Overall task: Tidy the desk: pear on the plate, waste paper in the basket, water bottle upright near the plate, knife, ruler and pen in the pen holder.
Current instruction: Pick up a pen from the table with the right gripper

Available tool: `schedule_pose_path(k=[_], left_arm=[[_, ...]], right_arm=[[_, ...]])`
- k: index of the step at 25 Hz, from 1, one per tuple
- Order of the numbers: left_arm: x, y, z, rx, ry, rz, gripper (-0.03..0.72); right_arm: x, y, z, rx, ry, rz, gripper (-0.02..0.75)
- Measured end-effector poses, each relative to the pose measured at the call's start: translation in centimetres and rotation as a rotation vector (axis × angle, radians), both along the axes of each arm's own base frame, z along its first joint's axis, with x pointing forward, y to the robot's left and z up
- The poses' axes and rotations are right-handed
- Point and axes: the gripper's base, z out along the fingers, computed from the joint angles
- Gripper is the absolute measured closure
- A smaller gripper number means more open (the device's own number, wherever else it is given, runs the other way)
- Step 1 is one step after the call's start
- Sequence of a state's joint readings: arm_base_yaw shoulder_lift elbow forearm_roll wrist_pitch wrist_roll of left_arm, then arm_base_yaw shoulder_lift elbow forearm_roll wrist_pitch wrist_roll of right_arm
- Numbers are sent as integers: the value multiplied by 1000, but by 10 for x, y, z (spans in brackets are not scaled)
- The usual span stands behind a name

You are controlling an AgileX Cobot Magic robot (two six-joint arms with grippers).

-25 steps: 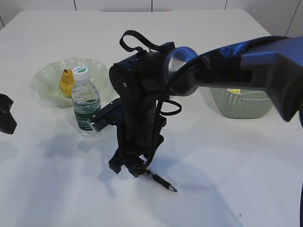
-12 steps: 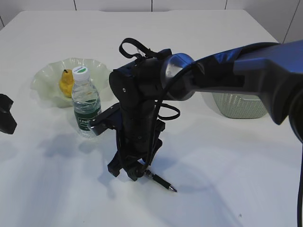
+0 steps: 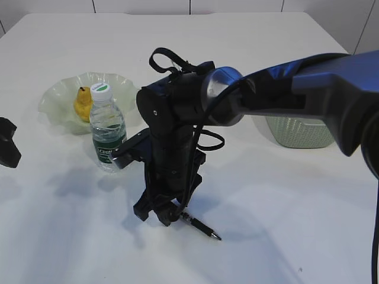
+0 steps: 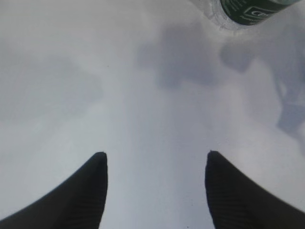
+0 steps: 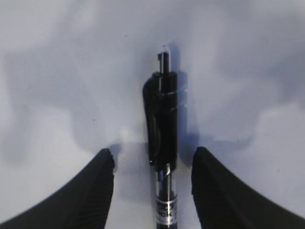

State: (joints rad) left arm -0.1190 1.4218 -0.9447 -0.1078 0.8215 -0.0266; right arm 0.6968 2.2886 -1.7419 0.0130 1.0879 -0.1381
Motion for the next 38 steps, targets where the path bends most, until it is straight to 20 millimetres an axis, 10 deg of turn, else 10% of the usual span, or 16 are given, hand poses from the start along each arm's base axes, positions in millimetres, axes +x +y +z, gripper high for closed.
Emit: schedule_pose_path(k=[14,24,38], left_arm=[[0,0,0,0,0,0,232],[0,0,0,0,0,0,232],[0,0,0,0,0,0,232]], right_arm=[[0,1,-6,1,10,-4,345],[0,1,-6,5,18,-10,629],[7,-4,4,-3,29,-27,645]])
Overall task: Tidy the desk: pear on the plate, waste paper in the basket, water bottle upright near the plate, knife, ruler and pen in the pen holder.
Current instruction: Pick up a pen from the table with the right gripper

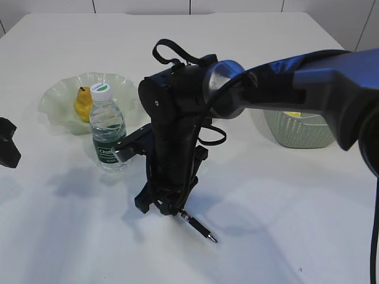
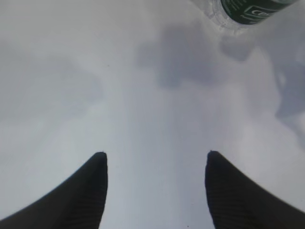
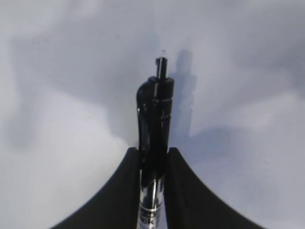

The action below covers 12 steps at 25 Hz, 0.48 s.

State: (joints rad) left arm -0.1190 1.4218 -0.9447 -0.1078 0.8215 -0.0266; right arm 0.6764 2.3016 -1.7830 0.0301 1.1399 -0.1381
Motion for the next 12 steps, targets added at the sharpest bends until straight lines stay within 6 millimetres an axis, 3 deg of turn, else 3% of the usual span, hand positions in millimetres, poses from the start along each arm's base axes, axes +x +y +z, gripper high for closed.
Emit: schedule_pose_path(k=[5,12], left_arm=[[0,0,0,2,2,-1,232],[0,0,0,2,2,-1,232]], right_arm=[[8,-12,16,18,-24,-32,646],[31,-57,69,84,-118,-145,647]])
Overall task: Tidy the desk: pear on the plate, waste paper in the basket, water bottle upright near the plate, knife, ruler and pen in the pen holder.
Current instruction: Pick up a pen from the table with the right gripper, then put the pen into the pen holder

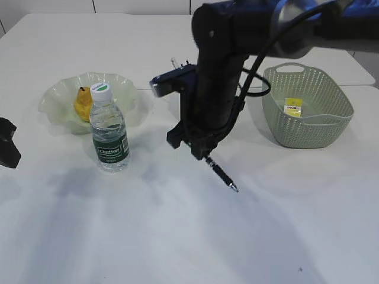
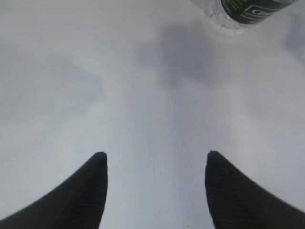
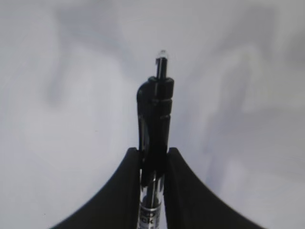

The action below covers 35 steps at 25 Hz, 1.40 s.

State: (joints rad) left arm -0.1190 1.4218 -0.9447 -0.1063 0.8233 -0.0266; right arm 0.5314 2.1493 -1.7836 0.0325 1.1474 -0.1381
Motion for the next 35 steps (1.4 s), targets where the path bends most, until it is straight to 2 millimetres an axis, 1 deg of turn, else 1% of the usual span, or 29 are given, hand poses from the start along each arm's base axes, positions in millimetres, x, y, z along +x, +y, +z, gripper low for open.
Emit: schedule_pose_path(k=[4,8,11,15,19,23,25,28,35], left_arm=[[0,0,0,0,0,0,232],[0,0,0,0,0,0,232],[0,0,0,1,0,0,232],[0,0,0,1,0,0,232],[0,0,0,0,-2,0,232],[0,0,0,0,-3,0,232],[0,0,0,0,-3,0,232],[0,0,0,0,-3,0,232],[2,0,1,0,-26,2,232]], right_arm=[[14,-32,32,51,-95,-77,647],[31,-57,53,125,-201,-125,648],[44,-66,66,208,-285,-147,648],[63,-69,80,280,-415,-159,650],[83,-65,74,305,-466,-163,651],[103,-58,58,316,-475,-163,652],[111,-55,52,325,-481,-165,652],[118,-53,49,341,-512,-169,653],[129,-51,63,401,-676,-186,654]])
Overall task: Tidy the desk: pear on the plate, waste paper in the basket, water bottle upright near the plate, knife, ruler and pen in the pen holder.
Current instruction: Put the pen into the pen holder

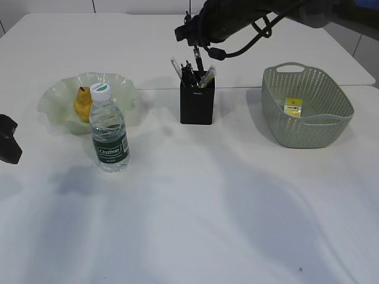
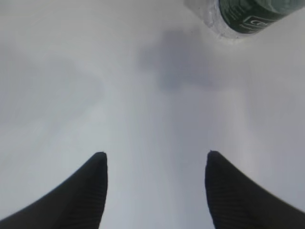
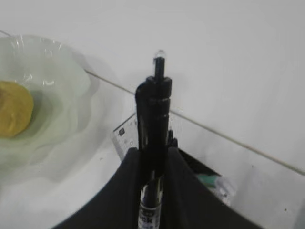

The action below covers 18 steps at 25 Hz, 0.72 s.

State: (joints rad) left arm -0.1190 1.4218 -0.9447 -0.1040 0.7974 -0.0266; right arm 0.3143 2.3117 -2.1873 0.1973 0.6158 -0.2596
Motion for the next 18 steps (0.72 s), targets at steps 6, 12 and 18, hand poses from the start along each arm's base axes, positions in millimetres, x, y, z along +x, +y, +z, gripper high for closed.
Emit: schedule_pose_path(k=[6,12,18], left_arm=[[0,0,0,0,-2,0,232],[0,0,0,0,-4,0,232],[0,0,0,0,-4,0,232]], right_arm=[[10,0,10,50,-159,-34,654],[21,2,-10,59,-200,-51,654],[27,4,-39,50,-169,-56,654]])
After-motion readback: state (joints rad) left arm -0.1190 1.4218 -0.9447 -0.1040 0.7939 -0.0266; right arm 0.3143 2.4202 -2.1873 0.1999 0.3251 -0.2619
